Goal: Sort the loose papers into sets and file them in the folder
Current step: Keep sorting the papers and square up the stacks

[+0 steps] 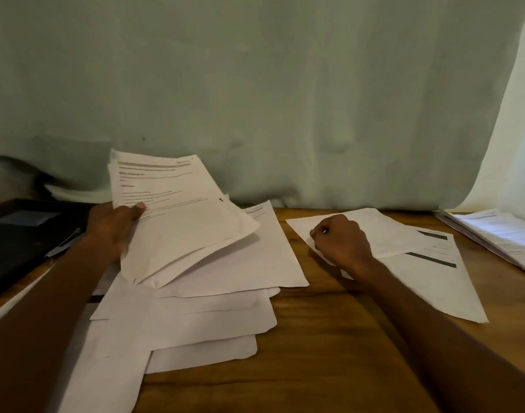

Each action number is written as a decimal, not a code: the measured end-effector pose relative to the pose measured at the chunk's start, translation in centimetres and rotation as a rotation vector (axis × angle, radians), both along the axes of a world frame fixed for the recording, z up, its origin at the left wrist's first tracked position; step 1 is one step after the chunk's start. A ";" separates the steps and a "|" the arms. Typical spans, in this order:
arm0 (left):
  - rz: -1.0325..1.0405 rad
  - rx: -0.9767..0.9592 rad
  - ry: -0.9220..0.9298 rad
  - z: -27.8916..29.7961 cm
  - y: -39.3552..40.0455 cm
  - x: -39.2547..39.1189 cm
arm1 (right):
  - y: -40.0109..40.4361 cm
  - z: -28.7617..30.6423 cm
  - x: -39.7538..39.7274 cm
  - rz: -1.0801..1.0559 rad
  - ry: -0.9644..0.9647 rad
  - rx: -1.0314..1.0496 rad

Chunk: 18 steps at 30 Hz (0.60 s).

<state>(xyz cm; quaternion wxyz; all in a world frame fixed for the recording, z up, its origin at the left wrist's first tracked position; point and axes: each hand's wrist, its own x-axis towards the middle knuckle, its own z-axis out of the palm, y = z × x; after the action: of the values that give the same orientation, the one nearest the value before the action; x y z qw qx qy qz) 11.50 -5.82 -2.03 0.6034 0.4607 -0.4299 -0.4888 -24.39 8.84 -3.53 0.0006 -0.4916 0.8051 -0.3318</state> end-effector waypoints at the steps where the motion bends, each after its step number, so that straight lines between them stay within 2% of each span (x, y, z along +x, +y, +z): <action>1: 0.015 0.013 -0.001 -0.2 -0.3 0.4 | 0.0 0.1 0.2 0.003 0.029 -0.009; 8: -0.061 0.014 -0.015 -0.1 -0.8 0.4 | -0.5 -0.2 3.9 0.113 -0.135 -0.017; 15: -0.097 -0.049 0.023 0.2 -0.6 0.3 | -0.9 -0.3 4.0 0.227 -0.455 -0.007; 18: -0.100 -0.117 0.047 0.3 -0.4 0.2 | -1.2 -0.4 3.4 0.213 -0.599 -0.143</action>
<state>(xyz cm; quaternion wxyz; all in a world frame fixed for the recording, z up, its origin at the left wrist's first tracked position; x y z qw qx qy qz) 11.73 -6.20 -1.75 0.6141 0.3909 -0.4659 -0.5030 -20.95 7.68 -3.94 0.2378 -0.4524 0.6878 -0.5155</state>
